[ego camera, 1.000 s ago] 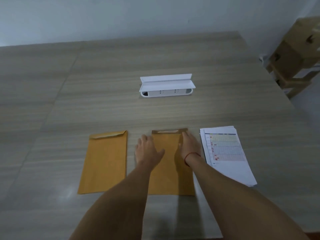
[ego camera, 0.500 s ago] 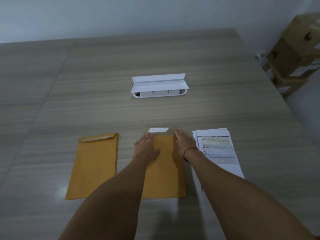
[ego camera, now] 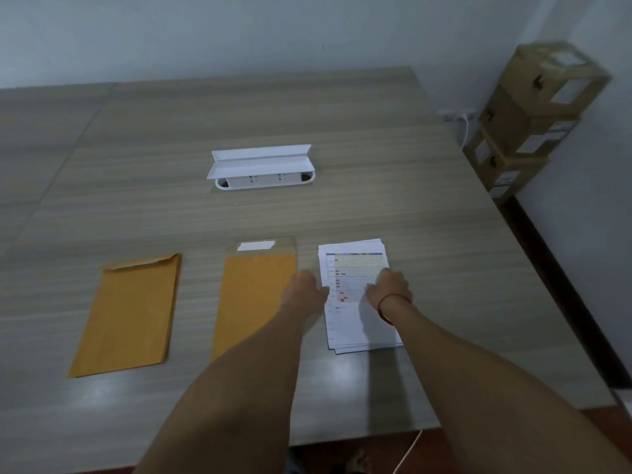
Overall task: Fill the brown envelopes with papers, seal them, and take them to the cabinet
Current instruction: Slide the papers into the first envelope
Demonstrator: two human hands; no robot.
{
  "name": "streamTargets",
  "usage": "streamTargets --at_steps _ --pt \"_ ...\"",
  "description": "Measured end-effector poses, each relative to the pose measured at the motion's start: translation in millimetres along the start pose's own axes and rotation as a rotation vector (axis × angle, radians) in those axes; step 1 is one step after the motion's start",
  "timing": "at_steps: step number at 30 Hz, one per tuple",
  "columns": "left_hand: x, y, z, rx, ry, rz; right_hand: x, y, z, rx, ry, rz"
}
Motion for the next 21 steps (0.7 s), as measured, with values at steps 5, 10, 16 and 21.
streamTargets --at_steps 5,10,16,21 --pt "-21.4 -8.6 -3.2 0.026 -0.101 -0.017 -2.5 2.3 -31.3 -0.118 0.117 0.02" --pt "-28.5 -12.3 3.2 0.104 -0.237 -0.02 -9.9 2.0 -46.3 -0.257 0.366 0.04" --pt "-38.0 -17.5 8.0 0.173 -0.379 -0.031 -20.8 3.1 -55.6 -0.322 0.546 0.143" --pt "-37.0 -20.9 3.2 0.163 -0.379 -0.039 -10.5 3.8 -58.7 -0.278 0.44 0.018"
Point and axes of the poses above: each hand's wrist, its own y-axis towards the middle knuckle, its own x-axis out of the back of the hand, z = x × y, the point moved 10 cm from there along y, towards the middle knuckle, and after that the axes turned 8 degrees about -x, right-handed, at the moved point
